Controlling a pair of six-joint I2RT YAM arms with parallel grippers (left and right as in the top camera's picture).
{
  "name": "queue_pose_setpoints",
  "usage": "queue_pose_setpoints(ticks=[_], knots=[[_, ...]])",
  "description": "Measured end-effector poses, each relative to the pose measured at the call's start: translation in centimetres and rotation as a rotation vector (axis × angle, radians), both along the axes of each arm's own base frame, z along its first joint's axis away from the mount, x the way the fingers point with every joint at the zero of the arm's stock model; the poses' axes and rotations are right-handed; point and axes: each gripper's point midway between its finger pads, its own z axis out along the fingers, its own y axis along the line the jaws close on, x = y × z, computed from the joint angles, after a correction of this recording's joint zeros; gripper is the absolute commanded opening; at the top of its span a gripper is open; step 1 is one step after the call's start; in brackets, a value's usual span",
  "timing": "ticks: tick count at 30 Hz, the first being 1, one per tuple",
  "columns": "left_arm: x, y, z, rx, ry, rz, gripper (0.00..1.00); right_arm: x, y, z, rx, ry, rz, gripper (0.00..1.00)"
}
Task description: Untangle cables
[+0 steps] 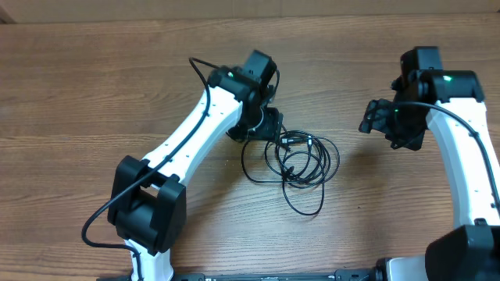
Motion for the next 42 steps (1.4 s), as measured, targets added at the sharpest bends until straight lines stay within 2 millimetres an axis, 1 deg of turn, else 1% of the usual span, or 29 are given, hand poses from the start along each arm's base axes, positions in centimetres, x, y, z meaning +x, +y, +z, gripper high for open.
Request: queue_pose_setpoints(ticks=[3,9,12,15,16,19,22,24,25,26,27,30,33,36,38,40,42], knots=[[-0.2,-0.2,-1.9,0.001,-0.007,-0.011,0.66,-0.1,0.0,0.3,0.006,-0.006,0.002,0.77],[-0.7,0.0,-4.7,0.002,-0.012,-0.014,0.66,-0.1,0.1,0.3,0.009,-0.006,0.006,0.77],[-0.8,0.0,-5.9,-0.004,-0.021,-0.014,0.63,-0.1,0.2,0.3,0.015,-0.005,0.007,0.77],[-1.0,0.0,-6.8,-0.01,-0.024,-0.019,0.54,-0.2,0.2,0.3,0.017,-0.003,0.006,0.77],[-1.2,-0.1,-7.1,-0.01,-0.023,-0.025,0.49,-0.1,0.2,0.3,0.017,-0.004,0.007,0.77],[-1.4,-0.5,-7.1,-0.02,-0.027,-0.035,0.37,-0.2,0.3,0.3,0.018,-0.003,0.008,0.77],[-1.4,-1.4,-7.0,-0.032,-0.046,-0.056,0.3,-0.2,0.3,0.3,0.021,-0.003,0.007,0.77],[-1.9,-2.1,-7.0,-0.034,-0.05,-0.075,0.23,-0.1,0.3,0.3,0.023,-0.004,0.008,0.77],[-2.1,-2.3,-7.0,-0.034,-0.049,-0.084,0.17,-0.2,0.4,0.3,0.023,-0.003,0.008,0.77],[-2.3,-2.5,-7.0,-0.034,-0.049,-0.091,0.07,-0.2,0.4,0.3,0.023,-0.002,0.008,0.77],[-2.5,-2.8,-7.0,-0.035,-0.049,-0.098,0.04,-0.2,0.4,0.3,0.024,-0.002,0.008,0.77],[-3.0,-3.3,-7.0,-0.035,-0.05,-0.12,0.04,-0.3,0.4,0.3,0.024,0.001,0.008,0.78],[-3.3,-3.3,-7.0,-0.028,-0.039,-0.124,0.04,-0.3,0.4,0.3,0.024,0.004,0.008,0.8],[-3.5,-2.8,-6.2,-0.007,-0.008,-0.119,0.04,-0.3,0.4,0.3,0.024,0.005,0.008,0.83],[-2.6,-2.7,-4.6,-0.008,-0.013,-0.114,0.04,-0.3,0.4,0.3,0.024,0.004,0.008,0.87],[-1.2,-3.0,-1.9,-0.021,-0.036,-0.109,0.04,-0.3,0.4,0.3,0.028,0.003,0.01,0.88],[0.7,-3.5,1.9,-0.053,-0.096,-0.108,0.04,-0.2,0.8,0.4,0.046,-0.002,0.026,0.88]])
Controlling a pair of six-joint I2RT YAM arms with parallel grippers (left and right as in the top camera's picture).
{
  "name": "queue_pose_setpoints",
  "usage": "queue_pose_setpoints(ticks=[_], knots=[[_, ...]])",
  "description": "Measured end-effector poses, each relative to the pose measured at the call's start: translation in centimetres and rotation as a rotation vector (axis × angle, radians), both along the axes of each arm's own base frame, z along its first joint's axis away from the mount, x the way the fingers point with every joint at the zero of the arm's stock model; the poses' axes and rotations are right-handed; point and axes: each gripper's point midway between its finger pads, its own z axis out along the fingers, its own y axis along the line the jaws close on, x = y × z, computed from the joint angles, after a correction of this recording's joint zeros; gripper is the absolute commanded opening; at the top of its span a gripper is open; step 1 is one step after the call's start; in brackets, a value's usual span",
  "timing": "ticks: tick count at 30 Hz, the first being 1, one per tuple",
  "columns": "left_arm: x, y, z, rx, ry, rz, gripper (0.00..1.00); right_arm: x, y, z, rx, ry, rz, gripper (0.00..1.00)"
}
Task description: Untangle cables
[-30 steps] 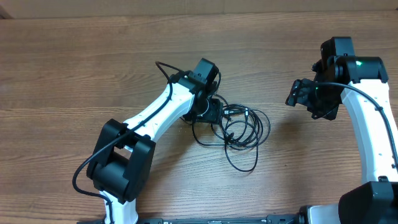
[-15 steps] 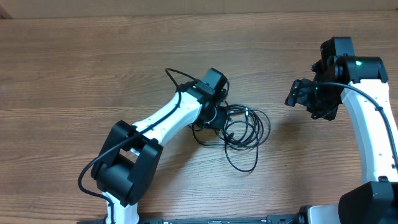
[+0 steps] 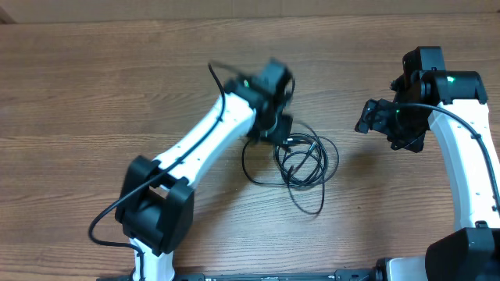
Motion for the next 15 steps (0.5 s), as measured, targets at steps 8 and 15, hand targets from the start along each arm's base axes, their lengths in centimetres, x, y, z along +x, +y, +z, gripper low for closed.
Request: queue_pose_setpoints(ticks=[8,15], knots=[[4.5,-1.7,19.9,-0.243,-0.384,-0.019,0.04,1.7,2.8,0.9,0.154,-0.093,0.095,0.91],[2.7,-0.7,30.6,-0.379,-0.605,-0.032,0.04,3.7,5.8,2.6,0.314,-0.212,0.185,0.91]])
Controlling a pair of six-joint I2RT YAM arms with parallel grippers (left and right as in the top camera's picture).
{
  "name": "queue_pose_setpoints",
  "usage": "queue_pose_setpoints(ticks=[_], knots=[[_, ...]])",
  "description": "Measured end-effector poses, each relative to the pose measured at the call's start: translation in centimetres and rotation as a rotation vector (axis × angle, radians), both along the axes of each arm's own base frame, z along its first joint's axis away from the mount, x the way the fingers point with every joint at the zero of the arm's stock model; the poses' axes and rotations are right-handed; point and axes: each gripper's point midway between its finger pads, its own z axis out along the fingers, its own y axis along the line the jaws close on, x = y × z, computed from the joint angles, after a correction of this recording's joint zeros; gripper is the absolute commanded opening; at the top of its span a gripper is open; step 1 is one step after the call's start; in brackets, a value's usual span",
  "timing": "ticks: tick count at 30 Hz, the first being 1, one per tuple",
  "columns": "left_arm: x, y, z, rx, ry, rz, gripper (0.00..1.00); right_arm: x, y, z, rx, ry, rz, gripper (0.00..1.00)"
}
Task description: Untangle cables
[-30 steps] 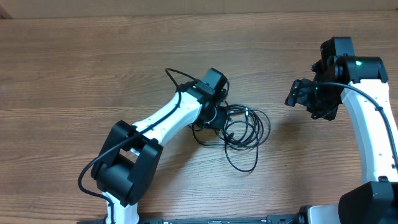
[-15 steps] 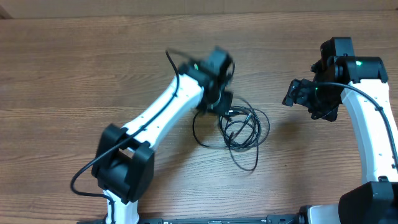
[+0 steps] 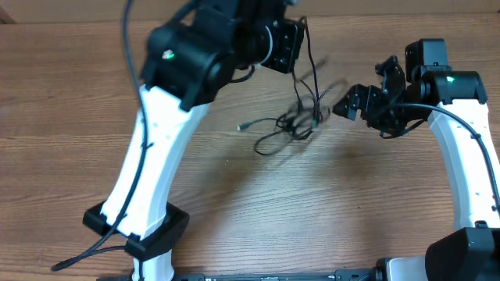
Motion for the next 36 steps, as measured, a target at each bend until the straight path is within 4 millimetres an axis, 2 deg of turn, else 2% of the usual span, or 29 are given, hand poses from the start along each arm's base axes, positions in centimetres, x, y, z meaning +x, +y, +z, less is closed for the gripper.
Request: queue_pose_setpoints(ticks=[5,11,17,24,29,32,36], knots=[[-1.4,0.9,3.6,-0.047,-0.081,-0.002,0.04,0.3,3.5,1.4,0.106,-0.078,0.127,0.91],[-2.7,1.7,6.3,-0.084,-0.146,-0.003,0.04,0.7,6.8,2.3,0.124,-0.165,0.238,0.91],[-5.1,3.2,10.0,-0.141,-0.236,-0.003,0.04,2.4,7.8,3.0,0.092,-0.274,0.27,0.91],[-9.5,6.0,15.7,-0.233,-0.384,-0.003,0.05,4.1,8.5,4.5,0.12,-0.379,0.285,0.89],[-11.6,7.3,17.6,-0.266,-0.437,-0.002,0.04,2.5,10.7,6.0,0.265,-0.383,0.375,0.89],[-11.4,7.5,17.6,-0.261,-0.441,0.016,0.04,0.5,12.4,6.6,0.353,-0.355,0.458,0.9],[-10.1,8.1,17.2,-0.233,-0.44,0.08,0.04,-1.9,14.1,6.8,0.419,-0.315,0.547,0.92]])
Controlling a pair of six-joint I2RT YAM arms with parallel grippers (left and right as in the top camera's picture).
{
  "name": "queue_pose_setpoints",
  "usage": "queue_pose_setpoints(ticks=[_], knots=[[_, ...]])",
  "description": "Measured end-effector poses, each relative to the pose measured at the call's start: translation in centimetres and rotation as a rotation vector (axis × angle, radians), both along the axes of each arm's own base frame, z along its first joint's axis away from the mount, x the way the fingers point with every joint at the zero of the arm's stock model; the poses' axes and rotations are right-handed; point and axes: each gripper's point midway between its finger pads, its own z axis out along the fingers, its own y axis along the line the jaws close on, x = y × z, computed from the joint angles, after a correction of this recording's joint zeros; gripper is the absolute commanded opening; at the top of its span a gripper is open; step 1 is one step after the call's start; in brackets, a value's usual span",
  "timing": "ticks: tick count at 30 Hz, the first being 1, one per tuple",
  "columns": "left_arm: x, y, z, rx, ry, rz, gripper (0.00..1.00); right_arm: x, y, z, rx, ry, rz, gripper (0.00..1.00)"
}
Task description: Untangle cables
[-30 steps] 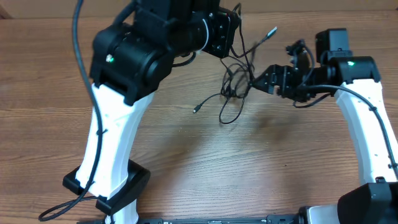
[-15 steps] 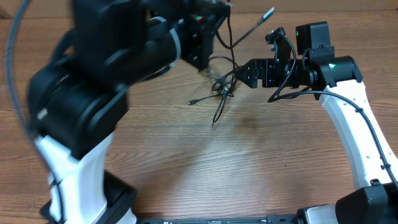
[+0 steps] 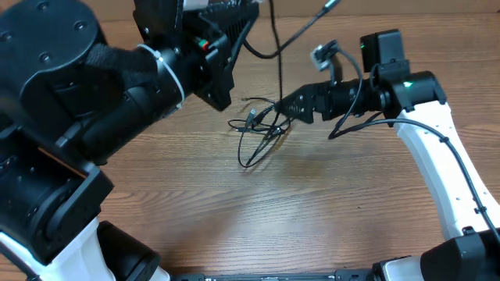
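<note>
The black cable tangle [image 3: 258, 131] hangs in loops just above the wooden table. My left gripper [image 3: 224, 72] is raised high, close to the camera. It appears shut on a strand, which loops up to a plug end [image 3: 332, 6] near the top edge. My right gripper [image 3: 287, 105] reaches in from the right. Its fingers are drawn together to a point on strands at the tangle's upper right side. The bulk of the left arm hides its fingertips.
The raised left arm [image 3: 86, 117] fills the left half of the overhead view and hides the table beneath it. The right arm's own cable [image 3: 355, 121] droops below its wrist. Bare wooden table [image 3: 328, 211] lies in front of and to the right of the tangle.
My left arm has risen further and now looms large at the left. My right gripper has moved left from beside the hanging tangle into it, and its fingers have come together there.
The tangle lay flat mid-table with my left gripper at its upper left edge and my right gripper open, apart at the right. The left gripper then held the tangle lifted off the table. Now it hangs higher, with the right gripper in it.
</note>
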Motion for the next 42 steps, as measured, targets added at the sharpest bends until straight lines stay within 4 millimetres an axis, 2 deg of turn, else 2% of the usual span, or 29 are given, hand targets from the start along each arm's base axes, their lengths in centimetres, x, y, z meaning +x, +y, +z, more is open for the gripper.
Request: queue_pose_setpoints(ticks=[7,13,17,27,31,34,39,42], knots=[[1.3,1.4,-0.1,0.011,-0.004,0.11,0.04,-2.4,2.4,0.3,0.026,-0.03,0.128,0.94],[1.8,2.1,-0.1,0.016,-0.007,0.162,0.04,-4.4,4.7,1.4,0.091,-0.08,0.249,0.95],[2.4,3.0,-0.1,0.02,-0.01,0.222,0.04,-5.3,5.4,1.8,0.121,-0.097,0.296,0.97],[5.0,6.2,-0.8,0.057,-0.008,0.461,0.05,-7.8,6.1,5.7,0.371,-0.17,0.461,1.0],[6.6,6.1,-2.1,0.092,0.018,0.51,0.04,-8.3,6.2,7.0,0.446,-0.202,0.501,1.0],[7.8,5.7,-3.7,0.137,0.057,0.523,0.04,-8.5,6.1,7.4,0.469,-0.203,0.512,1.0],[9.5,5.0,-7.6,0.241,0.148,0.533,0.04,-8.5,6.1,7.7,0.484,-0.218,0.522,0.99],[10.1,5.1,-10.4,0.329,0.219,0.554,0.04,-8.4,6.2,7.7,0.485,-0.237,0.526,0.95]])
